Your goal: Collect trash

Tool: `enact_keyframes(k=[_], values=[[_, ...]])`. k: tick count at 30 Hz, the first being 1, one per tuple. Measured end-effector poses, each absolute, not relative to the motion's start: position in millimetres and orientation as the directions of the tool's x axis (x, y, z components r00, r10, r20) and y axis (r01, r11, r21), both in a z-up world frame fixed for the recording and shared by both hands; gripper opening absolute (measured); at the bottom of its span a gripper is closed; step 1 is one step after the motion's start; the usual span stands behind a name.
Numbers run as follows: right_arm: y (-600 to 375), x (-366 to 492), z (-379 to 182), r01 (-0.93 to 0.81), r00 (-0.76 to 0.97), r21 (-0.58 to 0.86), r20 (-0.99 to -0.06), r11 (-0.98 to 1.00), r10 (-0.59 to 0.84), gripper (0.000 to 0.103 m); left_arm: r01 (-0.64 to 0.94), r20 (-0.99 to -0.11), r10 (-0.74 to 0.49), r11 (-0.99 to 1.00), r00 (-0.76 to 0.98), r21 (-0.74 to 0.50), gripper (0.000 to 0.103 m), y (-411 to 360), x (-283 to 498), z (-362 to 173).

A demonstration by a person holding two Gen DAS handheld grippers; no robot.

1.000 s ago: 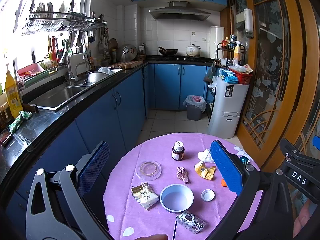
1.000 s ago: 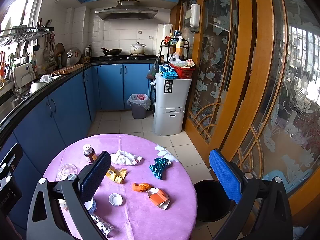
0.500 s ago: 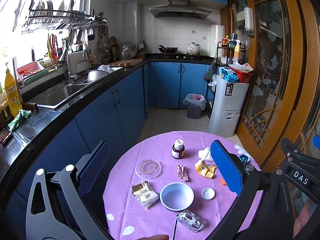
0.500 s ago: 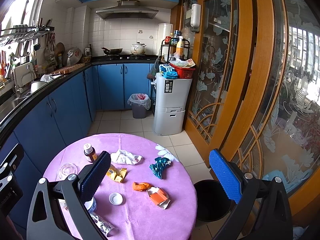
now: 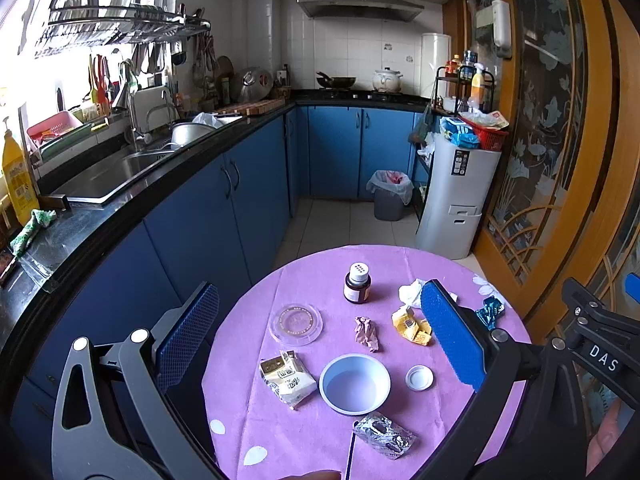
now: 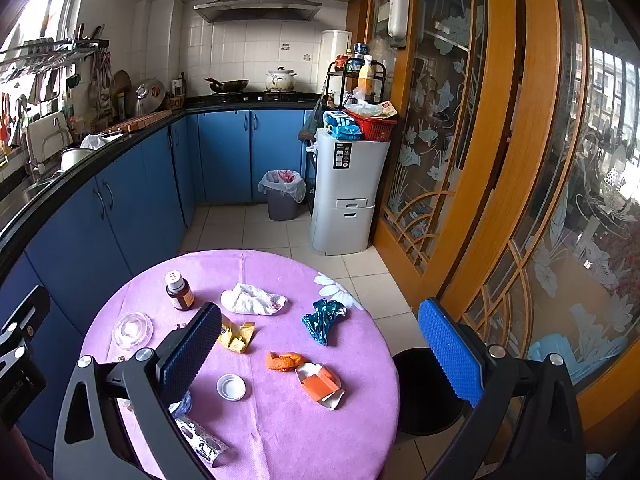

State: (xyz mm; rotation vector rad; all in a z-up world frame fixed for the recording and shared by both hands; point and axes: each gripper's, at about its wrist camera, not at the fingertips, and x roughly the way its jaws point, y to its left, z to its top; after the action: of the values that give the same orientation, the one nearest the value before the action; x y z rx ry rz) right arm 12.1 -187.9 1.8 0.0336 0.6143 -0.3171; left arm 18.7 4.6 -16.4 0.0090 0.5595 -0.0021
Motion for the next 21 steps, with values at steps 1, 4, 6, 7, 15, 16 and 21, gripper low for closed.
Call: enact_keyframes(k=[1,4,6,7,15,16,21], values=[[-187.9,12.8,0.8,0.302,0.77,-0.063,-0.572,0.951,-0.282,0.096,0.005,-0.532,0.0,1.0,0.847,0.007,0.1,4.4,19.2,-17.1],[-187.8,12.8,0.4,0.301,0.769,-0.062,-0.574,0.951,-0.281,0.096,0.005,-0.538,0.001,1.0,0.843,0.01,0.1,3.2,20.8,-18.7],[-189.3,14.9,-2.4,0.298,0.767,-0.063,-0.578,0.952,-0.279,0.096,0.006,-0.543,0.001,1.0,0.84,0.01,0.1,4.0,23.2,-18.6],[-189.6,16.1,-3.1,0.298,0.766,-0.063,-0.58,0.952,-0.278,0.096,0.005,-0.544,0.002,1.0,0.839,0.011,0.1,3.9,23.6,-19.0],[-188.7,22.7,-9.4,0.289,0.755,-0.065,-0.597,0.955,-0.269,0.096,0.003,-0.559,0.002,1.0,0.829,0.009,0.1,5.0,29.1,-22.6],[-188.9,23.2,-10.3,0.289,0.753,-0.065,-0.6,0.955,-0.269,0.096,0.002,-0.561,0.004,1.0,0.828,0.01,0.1,4.7,29.5,-23.7],[-189.4,28.6,-16.5,0.281,0.736,-0.061,-0.627,0.958,-0.256,0.096,0.003,-0.581,0.005,1.0,0.814,0.013,0.1,3.9,33.8,-29.8]])
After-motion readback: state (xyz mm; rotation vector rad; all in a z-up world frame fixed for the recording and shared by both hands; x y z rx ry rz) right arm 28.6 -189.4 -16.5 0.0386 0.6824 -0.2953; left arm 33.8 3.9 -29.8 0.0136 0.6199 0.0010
